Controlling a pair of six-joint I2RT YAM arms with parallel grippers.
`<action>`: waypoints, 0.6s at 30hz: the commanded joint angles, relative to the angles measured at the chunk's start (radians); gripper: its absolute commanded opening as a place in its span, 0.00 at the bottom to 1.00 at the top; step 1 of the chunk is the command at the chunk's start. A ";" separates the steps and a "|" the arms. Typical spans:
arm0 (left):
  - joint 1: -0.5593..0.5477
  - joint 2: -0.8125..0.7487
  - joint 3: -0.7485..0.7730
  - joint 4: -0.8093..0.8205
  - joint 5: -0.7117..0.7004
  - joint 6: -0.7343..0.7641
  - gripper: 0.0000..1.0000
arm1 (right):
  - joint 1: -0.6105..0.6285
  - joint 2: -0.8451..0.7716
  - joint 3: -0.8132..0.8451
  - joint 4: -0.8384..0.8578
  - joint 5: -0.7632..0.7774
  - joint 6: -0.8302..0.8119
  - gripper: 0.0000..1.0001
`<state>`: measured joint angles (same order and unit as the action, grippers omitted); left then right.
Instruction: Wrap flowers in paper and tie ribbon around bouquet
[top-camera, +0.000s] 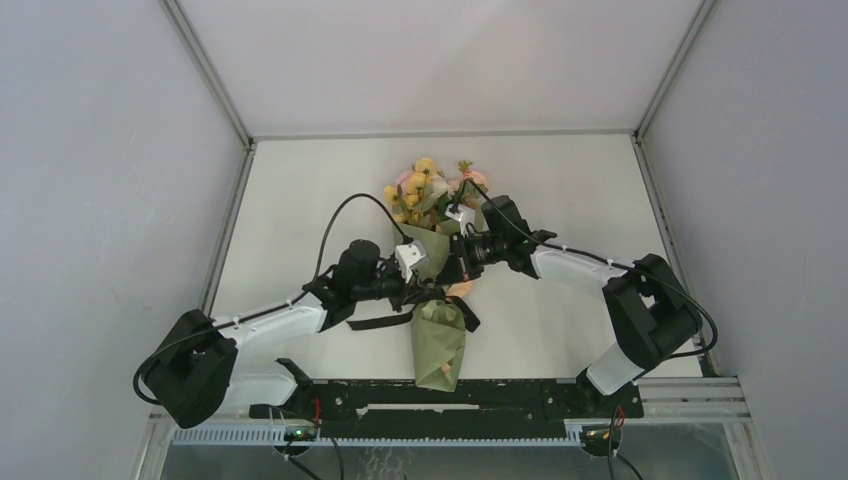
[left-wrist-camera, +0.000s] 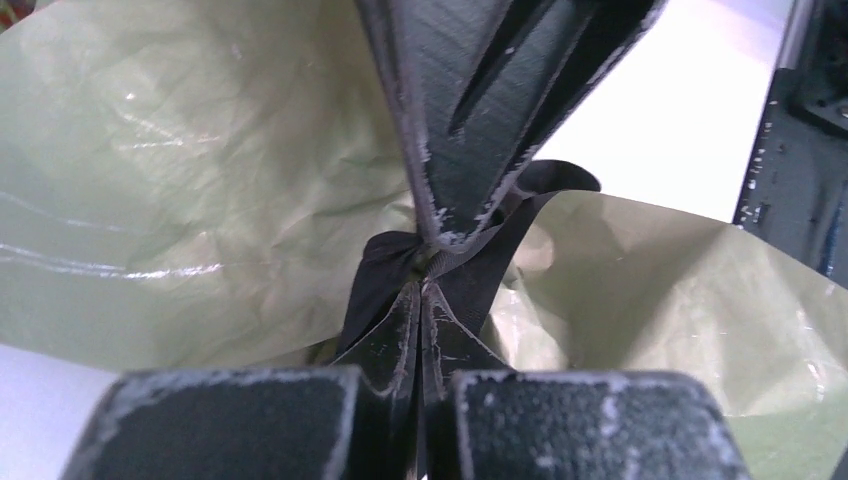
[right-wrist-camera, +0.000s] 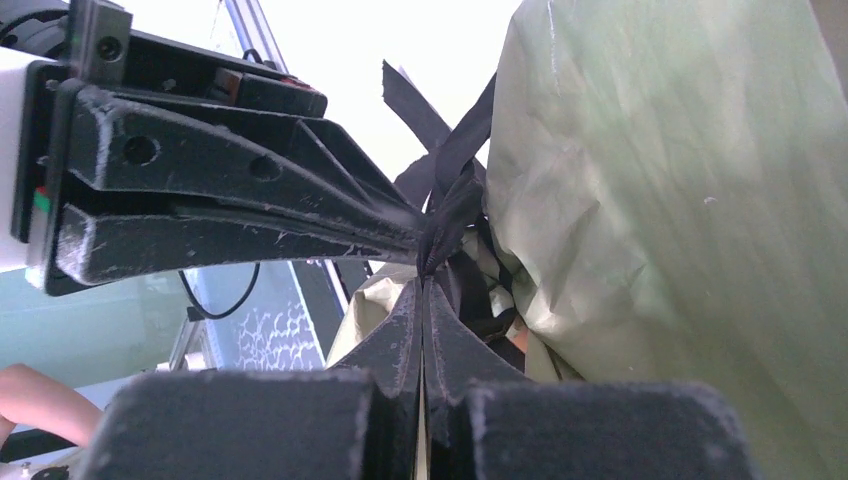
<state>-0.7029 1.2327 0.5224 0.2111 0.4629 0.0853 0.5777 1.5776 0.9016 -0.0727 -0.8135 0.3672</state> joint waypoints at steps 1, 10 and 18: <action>-0.010 0.015 0.056 0.008 -0.073 -0.007 0.02 | -0.004 -0.051 -0.008 0.063 -0.026 0.032 0.00; -0.018 0.004 0.043 0.105 -0.118 -0.032 0.09 | -0.004 -0.053 -0.021 0.062 -0.026 0.040 0.01; -0.026 0.042 0.008 0.161 -0.124 -0.009 0.12 | -0.017 -0.033 -0.021 0.114 -0.077 0.051 0.23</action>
<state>-0.7231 1.2598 0.5224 0.2932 0.3603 0.0685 0.5766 1.5688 0.8780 -0.0273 -0.8356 0.4095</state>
